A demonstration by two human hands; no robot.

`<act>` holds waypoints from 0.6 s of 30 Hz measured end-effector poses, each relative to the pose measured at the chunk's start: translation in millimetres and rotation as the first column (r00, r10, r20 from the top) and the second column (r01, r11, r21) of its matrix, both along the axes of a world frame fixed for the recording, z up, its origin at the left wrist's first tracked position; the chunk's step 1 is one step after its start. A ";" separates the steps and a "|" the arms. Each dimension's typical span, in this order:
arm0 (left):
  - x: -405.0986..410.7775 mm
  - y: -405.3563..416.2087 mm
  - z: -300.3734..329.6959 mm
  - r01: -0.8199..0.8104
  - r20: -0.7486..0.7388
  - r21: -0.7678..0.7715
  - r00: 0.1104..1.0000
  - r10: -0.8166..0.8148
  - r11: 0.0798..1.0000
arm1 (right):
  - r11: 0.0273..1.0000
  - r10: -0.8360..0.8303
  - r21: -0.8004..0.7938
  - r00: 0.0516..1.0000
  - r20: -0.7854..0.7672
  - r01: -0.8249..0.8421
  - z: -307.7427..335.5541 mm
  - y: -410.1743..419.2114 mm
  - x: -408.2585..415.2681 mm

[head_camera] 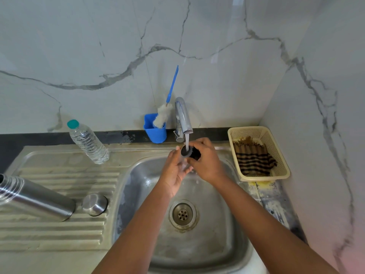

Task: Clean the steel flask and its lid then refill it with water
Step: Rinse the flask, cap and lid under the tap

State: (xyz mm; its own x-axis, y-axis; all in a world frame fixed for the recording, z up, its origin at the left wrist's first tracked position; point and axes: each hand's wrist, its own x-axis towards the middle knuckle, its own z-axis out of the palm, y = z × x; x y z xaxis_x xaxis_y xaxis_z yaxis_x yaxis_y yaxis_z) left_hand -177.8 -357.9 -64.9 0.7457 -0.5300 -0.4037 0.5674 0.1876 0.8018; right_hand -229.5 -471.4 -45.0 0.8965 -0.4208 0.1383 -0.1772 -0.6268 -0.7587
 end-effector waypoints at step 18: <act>-1.3 43.9 -29.3 0.055 -0.059 0.367 0.998 -0.036 0.929 | 0.977 -0.034 -0.204 0.915 -0.402 -0.053 -17.7 21.2 -27.2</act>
